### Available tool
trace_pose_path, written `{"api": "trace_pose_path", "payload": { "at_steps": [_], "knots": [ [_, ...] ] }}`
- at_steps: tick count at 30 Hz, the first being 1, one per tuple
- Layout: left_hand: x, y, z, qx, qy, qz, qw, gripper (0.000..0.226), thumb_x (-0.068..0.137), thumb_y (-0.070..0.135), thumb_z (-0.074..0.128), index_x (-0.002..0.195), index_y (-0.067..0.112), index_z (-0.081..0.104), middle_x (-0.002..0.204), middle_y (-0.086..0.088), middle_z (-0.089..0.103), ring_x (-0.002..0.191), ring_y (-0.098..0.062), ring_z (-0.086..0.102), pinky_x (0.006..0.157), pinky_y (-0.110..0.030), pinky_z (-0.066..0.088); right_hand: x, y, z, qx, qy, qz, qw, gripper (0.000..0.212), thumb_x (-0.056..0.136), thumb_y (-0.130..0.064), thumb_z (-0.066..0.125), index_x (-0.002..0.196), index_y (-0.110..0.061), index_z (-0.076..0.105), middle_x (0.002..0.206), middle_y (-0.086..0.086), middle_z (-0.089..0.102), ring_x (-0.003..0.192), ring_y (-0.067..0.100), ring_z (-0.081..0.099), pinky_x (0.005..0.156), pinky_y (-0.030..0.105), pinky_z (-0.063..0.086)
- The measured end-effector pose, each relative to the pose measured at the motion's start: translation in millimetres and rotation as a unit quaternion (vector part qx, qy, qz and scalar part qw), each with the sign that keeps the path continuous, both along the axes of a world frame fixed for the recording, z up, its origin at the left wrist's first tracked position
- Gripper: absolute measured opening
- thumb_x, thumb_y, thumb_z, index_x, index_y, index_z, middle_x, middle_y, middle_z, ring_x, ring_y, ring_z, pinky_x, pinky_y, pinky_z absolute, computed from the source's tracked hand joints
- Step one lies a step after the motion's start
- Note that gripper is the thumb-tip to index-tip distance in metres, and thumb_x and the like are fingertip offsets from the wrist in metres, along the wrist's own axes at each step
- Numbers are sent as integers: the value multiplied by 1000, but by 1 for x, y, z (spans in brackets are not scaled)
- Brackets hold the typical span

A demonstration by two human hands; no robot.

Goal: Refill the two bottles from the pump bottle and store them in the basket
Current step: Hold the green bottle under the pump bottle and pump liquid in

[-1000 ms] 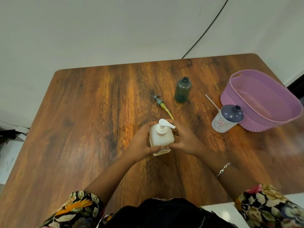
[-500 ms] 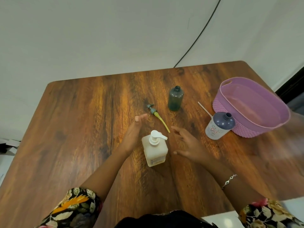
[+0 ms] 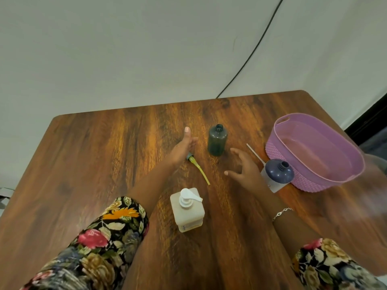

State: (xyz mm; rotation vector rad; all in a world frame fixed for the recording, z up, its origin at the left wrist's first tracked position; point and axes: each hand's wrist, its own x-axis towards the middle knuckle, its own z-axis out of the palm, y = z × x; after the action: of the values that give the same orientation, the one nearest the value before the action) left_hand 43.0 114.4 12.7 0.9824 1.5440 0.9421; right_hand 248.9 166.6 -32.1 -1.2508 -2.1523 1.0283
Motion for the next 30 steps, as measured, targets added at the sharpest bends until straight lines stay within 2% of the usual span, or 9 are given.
{"api": "trace_pose_path", "payload": {
  "at_steps": [2, 5, 8, 12, 16, 19, 21, 26, 30],
  "knots": [
    [-2, 11, 0, -9, -15, -11, 1000, 93, 78, 70, 7, 145, 10, 27, 153, -7, 24, 141, -21, 21, 117, -42, 12, -6, 14, 2, 5, -7, -14, 1000, 67, 81, -22, 71, 138, -14, 36, 144, 4, 38, 131, 19, 37, 100, 24, 29],
    [-5, 26, -1, -15, -16, -21, 1000, 86, 85, 66, 3, 147, 10, 22, 154, -8, 19, 142, -24, 16, 117, -44, 9, -14, 34, 3, 1, -18, -22, 1000, 72, 80, -29, 71, 140, -17, 33, 147, 4, 34, 132, 21, 36, 103, 30, 32],
    [-4, 40, -2, -24, -8, -31, 999, 88, 82, 69, 4, 147, 12, 19, 155, -6, 16, 143, -24, 13, 117, -44, 7, -22, 48, 2, -12, -14, -25, 1000, 76, 79, -28, 72, 141, -18, 29, 149, 3, 31, 135, 21, 32, 106, 34, 30],
    [2, 57, -7, -35, -22, -24, 999, 78, 90, 61, 2, 149, 12, 15, 156, -5, 13, 144, -23, 9, 117, -46, 5, -32, 63, -3, -32, -9, -24, 999, 79, 78, -24, 73, 142, -16, 27, 150, 4, 30, 136, 21, 29, 108, 36, 26],
    [4, 70, -14, -44, -30, -38, 998, 80, 89, 63, -1, 148, 11, 15, 156, -8, 10, 144, -23, 7, 117, -44, 3, -39, 75, -19, -53, 1, -27, 998, 89, 73, -25, 77, 144, -13, 25, 150, 4, 30, 138, 22, 27, 113, 41, 23],
    [5, 77, -16, -46, -44, -51, 997, 81, 89, 61, -5, 148, 9, 15, 156, -10, 10, 144, -23, 7, 117, -40, 3, -45, 81, -25, -44, 7, -43, 998, 91, 72, -26, 78, 144, -9, 26, 147, 6, 34, 135, 21, 30, 108, 30, 23],
    [4, 78, -19, -45, -52, -61, 996, 82, 89, 60, -7, 147, 7, 16, 155, -10, 12, 144, -21, 8, 115, -36, 3, -51, 83, -25, -22, 31, -53, 998, 82, 69, -22, 80, 137, -7, 35, 137, 8, 45, 127, 22, 39, 99, 24, 28],
    [-1, 76, -24, -52, -71, -59, 994, 90, 86, 65, -7, 147, 5, 21, 154, -11, 18, 143, -21, 14, 115, -34, 5, -60, 84, -25, 20, 61, -65, 996, 70, 67, -14, 80, 127, -7, 46, 124, 7, 54, 113, 18, 48, 88, 18, 31],
    [-4, 68, -18, -29, -65, -55, 996, 95, 81, 69, -3, 146, 6, 24, 153, -11, 21, 142, -21, 18, 116, -35, 8, -63, 81, -18, 43, 75, -73, 994, 65, 66, -14, 80, 123, -8, 49, 117, 4, 57, 103, 11, 48, 83, 16, 32]
  ]
}}
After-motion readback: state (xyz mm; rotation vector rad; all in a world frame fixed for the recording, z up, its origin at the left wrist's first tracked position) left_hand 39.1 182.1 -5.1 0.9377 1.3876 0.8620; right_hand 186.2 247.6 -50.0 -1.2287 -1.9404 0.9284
